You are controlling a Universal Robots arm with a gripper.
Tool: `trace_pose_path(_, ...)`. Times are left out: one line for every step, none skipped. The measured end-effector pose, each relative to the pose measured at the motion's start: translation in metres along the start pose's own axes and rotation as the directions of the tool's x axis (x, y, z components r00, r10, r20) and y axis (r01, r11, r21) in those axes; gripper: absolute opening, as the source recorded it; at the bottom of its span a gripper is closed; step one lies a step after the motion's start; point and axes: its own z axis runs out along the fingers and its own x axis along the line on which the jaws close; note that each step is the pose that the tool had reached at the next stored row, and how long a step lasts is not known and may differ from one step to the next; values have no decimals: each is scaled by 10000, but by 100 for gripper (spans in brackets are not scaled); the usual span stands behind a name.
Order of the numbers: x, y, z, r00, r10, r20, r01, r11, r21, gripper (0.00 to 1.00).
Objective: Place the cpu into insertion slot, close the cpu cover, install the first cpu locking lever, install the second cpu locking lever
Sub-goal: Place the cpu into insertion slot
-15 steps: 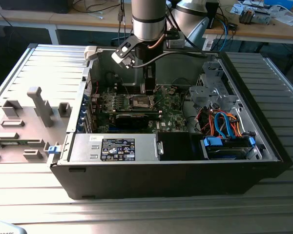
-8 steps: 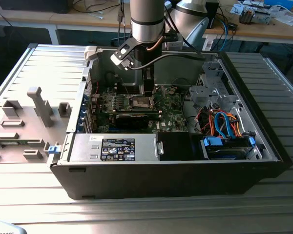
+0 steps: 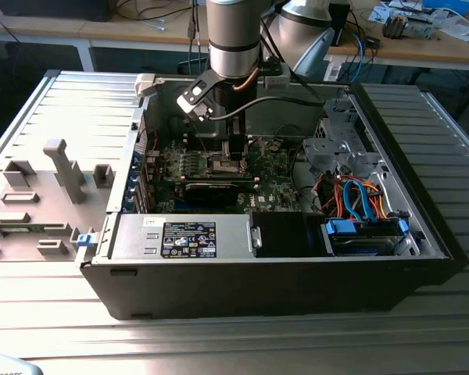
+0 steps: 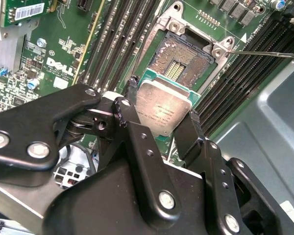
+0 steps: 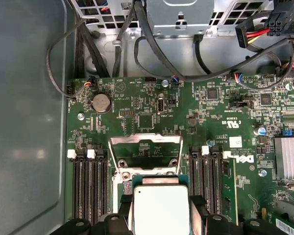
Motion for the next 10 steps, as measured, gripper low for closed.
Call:
trace_pose_path(2,-1,1,10000,-1,-1,1,10000,-1,55)
trace_pose_path(2,-1,1,10000,-4,1,4,10000,1,55)
trace_pose_path(2,-4,27,10000,-4,23,4,10000,0,55)
trace_pose_path(2,-4,38,10000,-6,51,6,10000,0,55)
trace_pose_path(2,-5,39,10000,-6,52,6,10000,0,55)
trace_pose_path(2,-5,39,10000,-6,52,6,10000,-1,55)
trace_pose_path(2,-5,45,10000,-6,52,6,10000,-1,55)
trace_pose_path(2,-5,47,10000,-6,52,6,10000,-1,55)
trace_pose_path(2,-5,50,10000,-6,52,6,10000,-1,55)
trace_pose_path(2,-6,54,10000,-6,52,6,10000,-1,55)
